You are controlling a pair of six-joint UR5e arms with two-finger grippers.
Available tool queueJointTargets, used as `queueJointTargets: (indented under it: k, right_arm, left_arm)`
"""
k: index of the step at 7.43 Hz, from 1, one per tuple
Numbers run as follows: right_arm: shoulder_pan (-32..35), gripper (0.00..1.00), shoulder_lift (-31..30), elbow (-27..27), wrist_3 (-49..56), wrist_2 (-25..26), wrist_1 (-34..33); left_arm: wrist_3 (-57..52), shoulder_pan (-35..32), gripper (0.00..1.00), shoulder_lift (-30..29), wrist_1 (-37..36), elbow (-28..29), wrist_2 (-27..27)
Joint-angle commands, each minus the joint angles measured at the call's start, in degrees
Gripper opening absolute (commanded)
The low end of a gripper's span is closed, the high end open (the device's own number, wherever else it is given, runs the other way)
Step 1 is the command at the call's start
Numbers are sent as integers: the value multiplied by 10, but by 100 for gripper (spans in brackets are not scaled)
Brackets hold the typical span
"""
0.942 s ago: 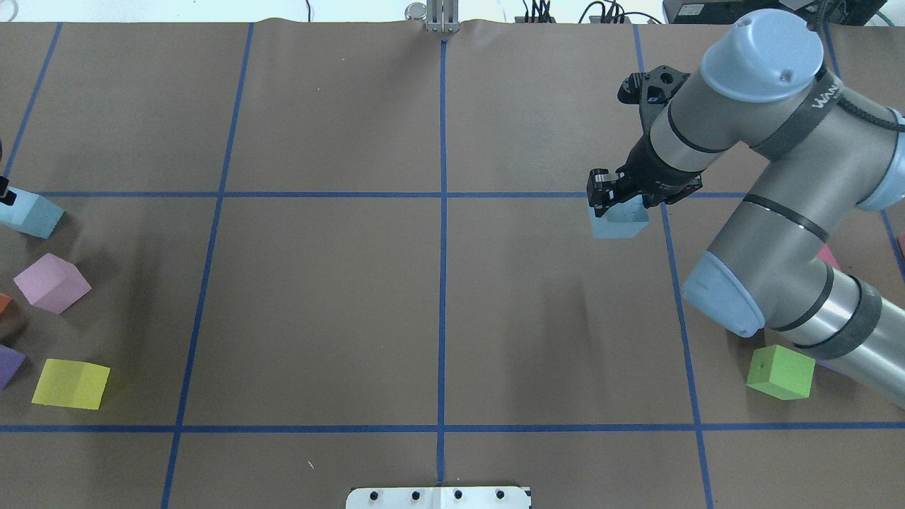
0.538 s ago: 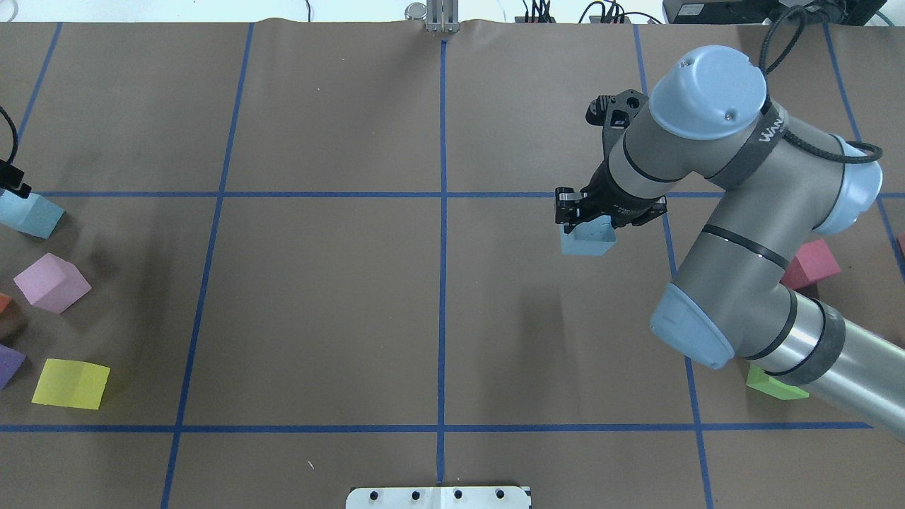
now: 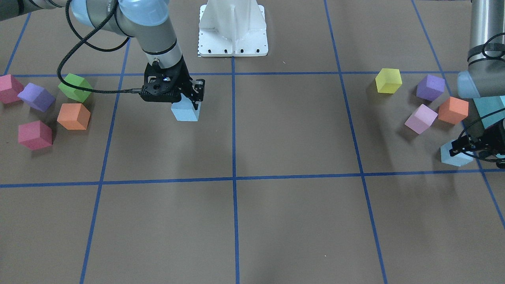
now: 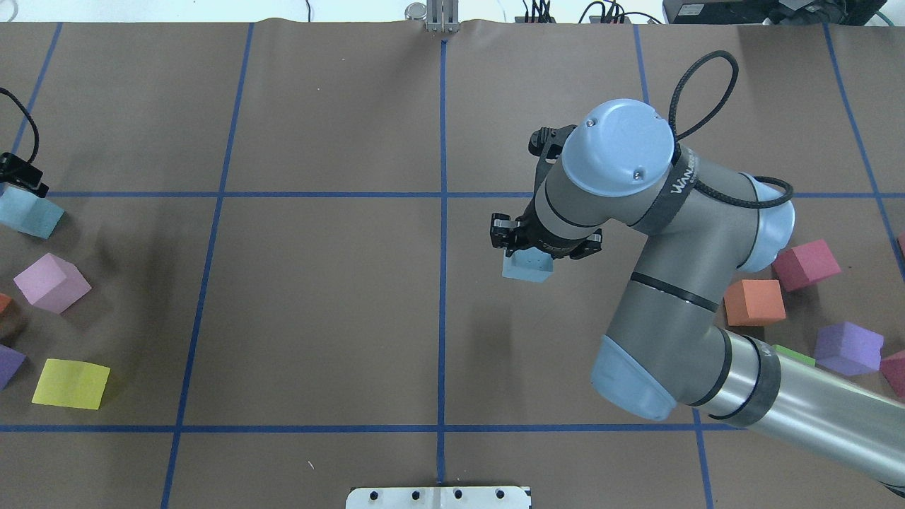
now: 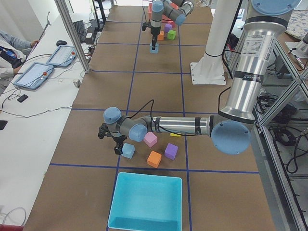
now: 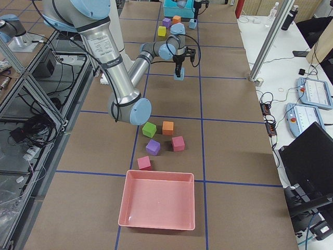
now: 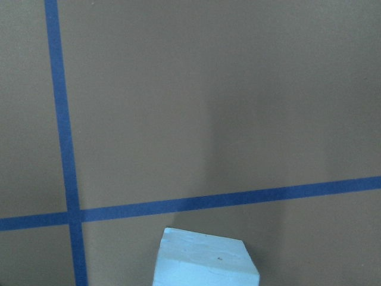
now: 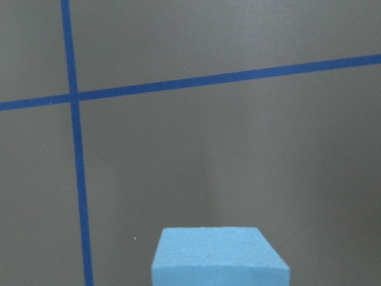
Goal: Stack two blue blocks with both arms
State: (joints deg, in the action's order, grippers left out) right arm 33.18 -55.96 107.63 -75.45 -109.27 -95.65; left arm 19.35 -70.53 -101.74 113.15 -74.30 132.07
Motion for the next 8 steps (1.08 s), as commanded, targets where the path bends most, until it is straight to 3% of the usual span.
queueJointTargets:
  k: [1, 2, 8]
  right_arm:
    - [-24, 56, 37, -36, -27, 26, -1]
    - [-44, 56, 40, -40, -45, 47, -1]
    - [-82, 56, 71, -79, -81, 64, -2]
  left_arm:
    - [-2, 0, 99, -1, 0, 4, -1]
    - [-3, 1, 99, 3, 2, 4, -1]
    - [-2, 14, 95, 6, 18, 34, -3]
